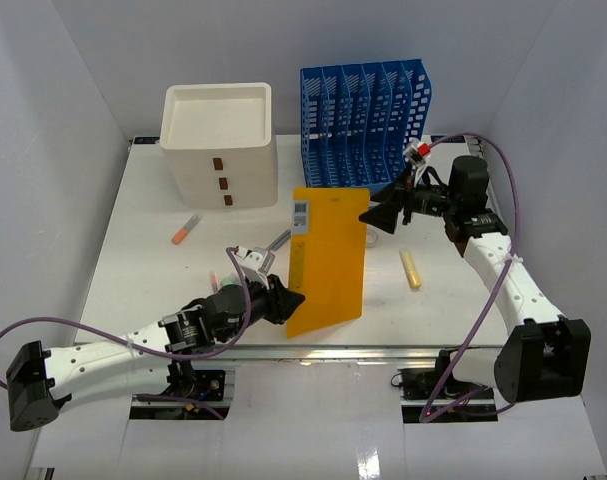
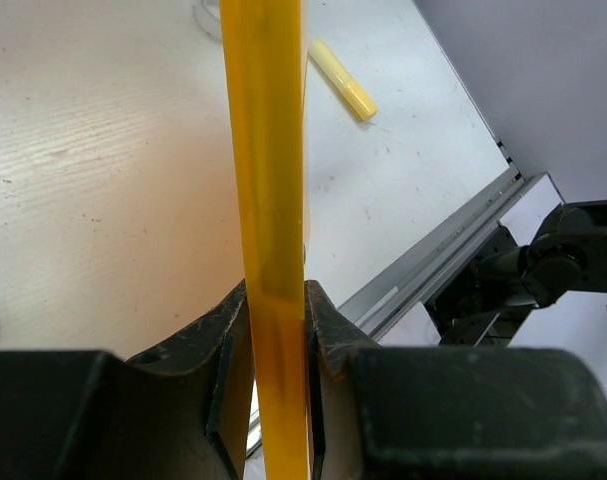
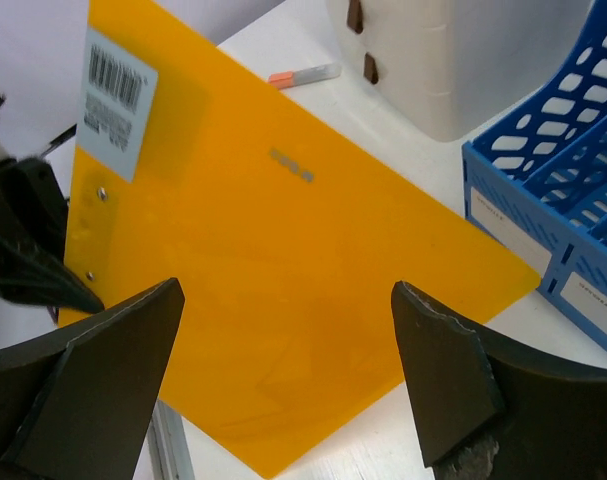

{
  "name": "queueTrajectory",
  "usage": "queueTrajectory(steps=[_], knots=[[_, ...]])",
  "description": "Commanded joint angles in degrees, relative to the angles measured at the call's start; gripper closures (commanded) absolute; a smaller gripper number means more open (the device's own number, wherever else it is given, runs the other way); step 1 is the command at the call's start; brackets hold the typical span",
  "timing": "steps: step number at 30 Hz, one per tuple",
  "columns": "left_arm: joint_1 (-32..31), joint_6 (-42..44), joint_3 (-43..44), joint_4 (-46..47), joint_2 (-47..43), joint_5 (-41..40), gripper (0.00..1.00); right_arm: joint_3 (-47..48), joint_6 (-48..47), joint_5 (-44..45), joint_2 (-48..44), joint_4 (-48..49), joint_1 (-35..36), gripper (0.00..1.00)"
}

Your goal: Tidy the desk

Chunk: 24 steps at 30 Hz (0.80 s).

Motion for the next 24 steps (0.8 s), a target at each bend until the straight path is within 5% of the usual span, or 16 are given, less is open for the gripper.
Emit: queueTrajectory(steps=[1, 5, 16, 18, 21, 24], knots=[[-0.14, 2.86, 4.15, 2.47, 2.14, -3.79, 1.00, 8.83, 0.87, 14.26, -2.30, -7.42, 8.77, 0.10], [-0.14, 4.23, 6.23, 2.86, 4.69, -4.65, 1.00, 11.36, 1.40, 27.68, -3.48, -10.55, 16.81, 0.10], [-0.14, 5.90, 6.17, 5.66, 2.89, -4.62, 1.00, 9.95, 4.06, 41.27, -7.28, -6.85, 16.27, 0.10], [-0.14, 5.42, 4.96, 6.69, 0.28, -3.76, 1.00, 4.72, 1.25, 36.37, -9.37, -1.96, 12.46, 0.10], [-0.14, 5.03, 3.33, 7.28, -4.36, -2.61, 1.00, -2.63, -1.37, 8.49, -8.09, 7.60, 2.39, 0.10], [-0.14, 5.16, 2.82, 6.38, -7.91, -1.79, 1.00, -4.22, 2.46, -6.25, -3.24, 14.69, -3.07, 0.07]])
